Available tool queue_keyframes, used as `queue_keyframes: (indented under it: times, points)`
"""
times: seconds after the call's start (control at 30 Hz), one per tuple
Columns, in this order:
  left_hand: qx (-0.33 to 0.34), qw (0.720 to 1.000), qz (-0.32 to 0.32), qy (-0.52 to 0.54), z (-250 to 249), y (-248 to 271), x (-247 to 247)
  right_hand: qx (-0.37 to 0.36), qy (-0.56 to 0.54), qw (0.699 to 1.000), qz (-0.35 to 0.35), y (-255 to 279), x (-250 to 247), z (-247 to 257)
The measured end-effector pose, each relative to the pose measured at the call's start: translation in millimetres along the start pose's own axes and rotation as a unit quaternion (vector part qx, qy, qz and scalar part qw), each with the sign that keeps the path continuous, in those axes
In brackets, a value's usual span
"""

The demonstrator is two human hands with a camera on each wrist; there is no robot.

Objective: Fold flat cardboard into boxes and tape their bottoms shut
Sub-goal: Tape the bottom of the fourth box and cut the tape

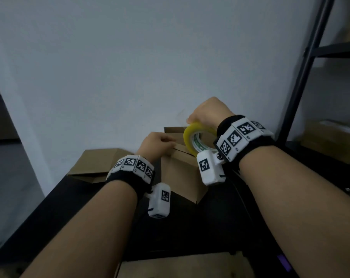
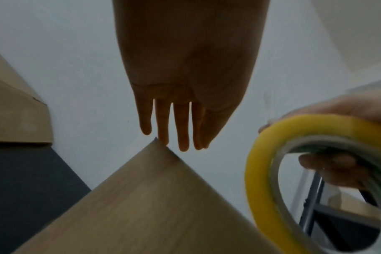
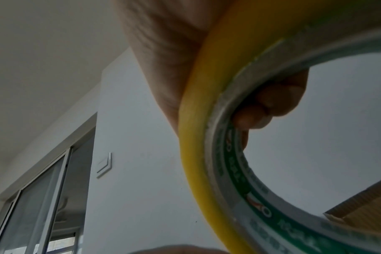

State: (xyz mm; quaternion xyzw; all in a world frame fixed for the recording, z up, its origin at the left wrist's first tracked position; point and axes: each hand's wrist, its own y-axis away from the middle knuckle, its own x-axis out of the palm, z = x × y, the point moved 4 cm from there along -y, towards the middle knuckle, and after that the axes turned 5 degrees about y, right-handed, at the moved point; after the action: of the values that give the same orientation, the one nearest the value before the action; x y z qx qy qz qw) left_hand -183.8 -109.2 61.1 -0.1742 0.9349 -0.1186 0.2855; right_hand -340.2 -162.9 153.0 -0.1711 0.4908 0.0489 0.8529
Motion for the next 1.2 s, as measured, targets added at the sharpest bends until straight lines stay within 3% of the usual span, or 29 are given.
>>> queue_keyframes:
  times: [0.1, 0.23, 0.47, 0.77, 1.07, 1.2]
  points:
    - [0.004, 0.992, -0.047, 0.115, -10.5, -2.4, -15.4, 0.014, -0.004, 1.0, 0.013, -2.7, -0.4, 1.8]
    - [-0.011, 0.973, -0.031, 0.227, -26.2, -3.2, -26.2, 0.02, 0.016, 0.999, 0.021, -4.4, 0.9, 6.9]
    - [0.023, 0.977, -0.076, 0.197, -36.3, -11.3, -26.7, 0.027, 0.043, 0.998, 0.03, 2.7, 2.5, 16.8]
    - [-0.058, 0.976, -0.076, 0.195, -26.1, -10.6, -14.8, 0.006, -0.011, 0.999, 0.03, 15.5, -1.5, 9.5]
    - [-0.133, 0.971, -0.117, 0.161, -4.1, -17.3, -13.6, 0.033, -0.22, 0.972, 0.071, 32.6, 3.0, -19.5]
    - [-0.187, 0.963, -0.094, 0.169, 9.3, -16.4, -5.3, 0.031, -0.333, 0.94, 0.067, 32.1, 10.4, -25.4]
